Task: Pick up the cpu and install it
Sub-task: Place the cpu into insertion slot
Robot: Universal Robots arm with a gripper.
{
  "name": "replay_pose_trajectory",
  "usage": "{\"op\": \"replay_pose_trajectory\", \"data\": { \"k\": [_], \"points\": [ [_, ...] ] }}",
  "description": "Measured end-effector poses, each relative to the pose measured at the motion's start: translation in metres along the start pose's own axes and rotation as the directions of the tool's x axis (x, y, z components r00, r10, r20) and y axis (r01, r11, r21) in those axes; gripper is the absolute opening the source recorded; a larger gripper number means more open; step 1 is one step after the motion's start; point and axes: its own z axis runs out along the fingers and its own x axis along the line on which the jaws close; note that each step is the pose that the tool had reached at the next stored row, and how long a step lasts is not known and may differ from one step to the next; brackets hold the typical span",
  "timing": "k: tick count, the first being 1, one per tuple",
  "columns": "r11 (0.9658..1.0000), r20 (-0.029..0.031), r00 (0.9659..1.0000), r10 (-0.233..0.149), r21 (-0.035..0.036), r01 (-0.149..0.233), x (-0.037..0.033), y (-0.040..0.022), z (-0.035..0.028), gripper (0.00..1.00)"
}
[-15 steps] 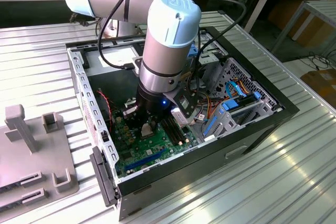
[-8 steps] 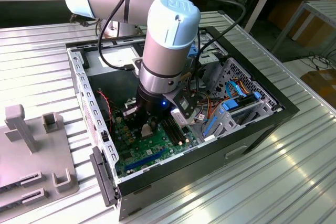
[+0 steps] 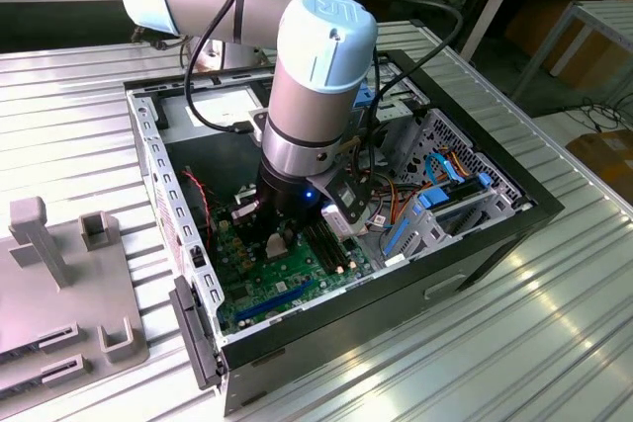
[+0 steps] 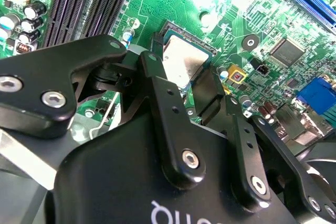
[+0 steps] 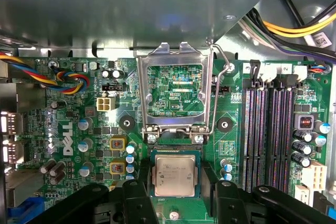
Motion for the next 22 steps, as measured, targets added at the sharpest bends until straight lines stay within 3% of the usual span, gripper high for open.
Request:
{"op": "replay_pose_trajectory", "data": {
  "k": [16, 17, 22],
  "points": [
    [1.0000, 0.0004, 1.0000, 0.000, -0.0007, 0.000, -0.0014, 0.0001, 0.0011, 0.48],
    [1.0000, 0.0001, 1.0000, 0.000, -0.0003, 0.000, -0.0016, 0.0001, 0.0011, 0.54],
    [1.0000, 0.0000, 1.0000, 0.000, 0.0001, 0.000, -0.0017, 0.0000, 0.0011, 0.54]
  ]
}}
